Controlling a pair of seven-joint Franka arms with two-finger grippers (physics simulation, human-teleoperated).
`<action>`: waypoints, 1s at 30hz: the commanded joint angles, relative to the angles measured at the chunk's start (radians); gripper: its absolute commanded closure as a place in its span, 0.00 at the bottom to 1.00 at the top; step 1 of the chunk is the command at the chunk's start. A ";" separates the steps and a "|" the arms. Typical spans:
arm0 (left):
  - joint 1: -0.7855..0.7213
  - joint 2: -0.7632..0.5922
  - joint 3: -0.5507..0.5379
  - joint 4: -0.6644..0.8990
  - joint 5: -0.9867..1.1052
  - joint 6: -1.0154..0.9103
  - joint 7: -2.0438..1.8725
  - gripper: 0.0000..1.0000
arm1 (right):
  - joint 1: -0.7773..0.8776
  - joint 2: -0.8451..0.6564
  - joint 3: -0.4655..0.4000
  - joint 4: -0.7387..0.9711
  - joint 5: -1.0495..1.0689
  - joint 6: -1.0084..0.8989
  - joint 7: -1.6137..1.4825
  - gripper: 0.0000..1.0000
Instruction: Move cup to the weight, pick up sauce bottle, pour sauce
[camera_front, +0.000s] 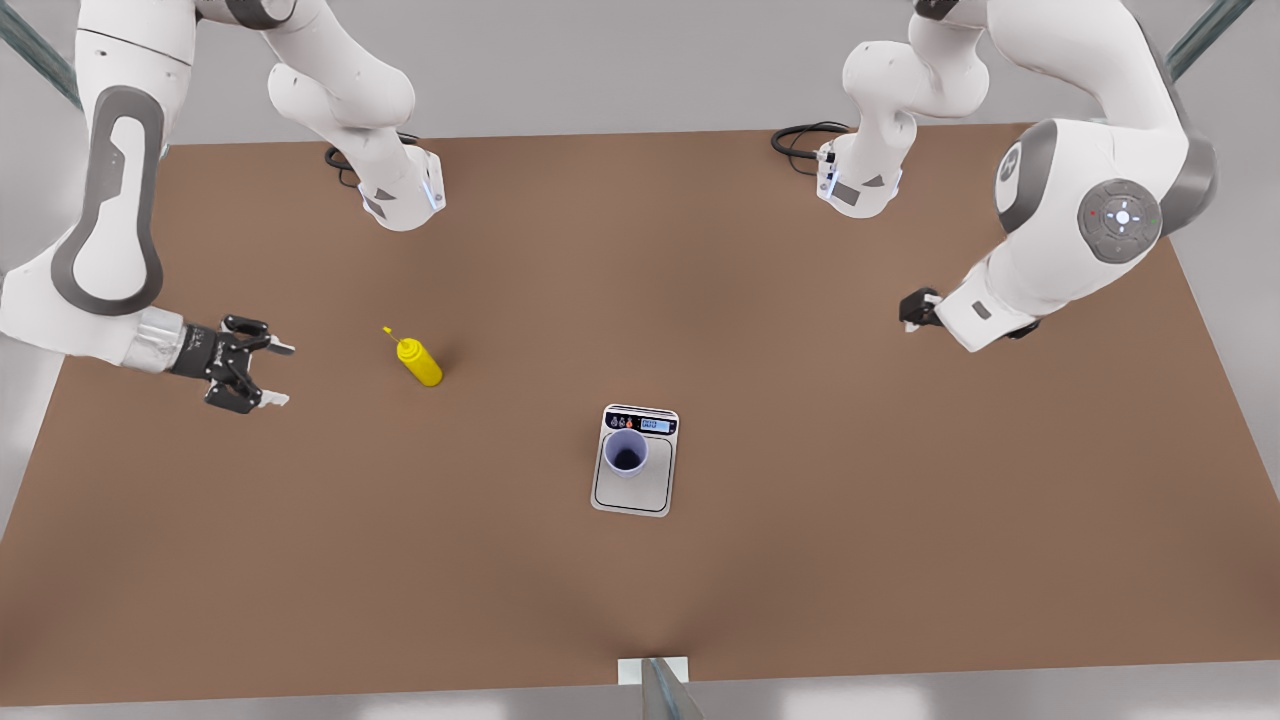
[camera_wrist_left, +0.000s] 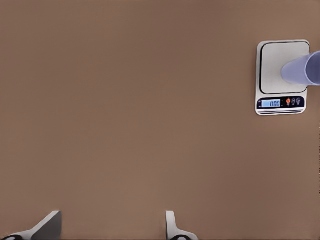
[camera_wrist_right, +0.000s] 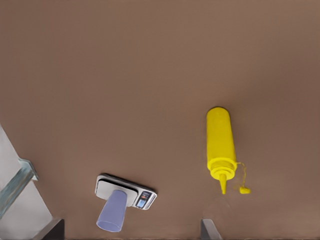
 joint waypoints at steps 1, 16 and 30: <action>0.001 -0.002 0.001 0.000 -0.028 -0.001 0.002 0.00 | -0.031 0.004 0.000 0.000 0.008 -0.004 0.000 0.00; -0.003 0.056 -0.004 0.005 -0.080 -0.015 0.008 0.00 | -0.141 0.049 0.050 -0.377 0.471 -0.100 -0.316 0.00; -0.008 0.059 -0.004 0.005 -0.084 -0.015 -0.001 0.00 | -0.223 0.107 0.049 -0.493 0.517 -0.141 -0.508 0.00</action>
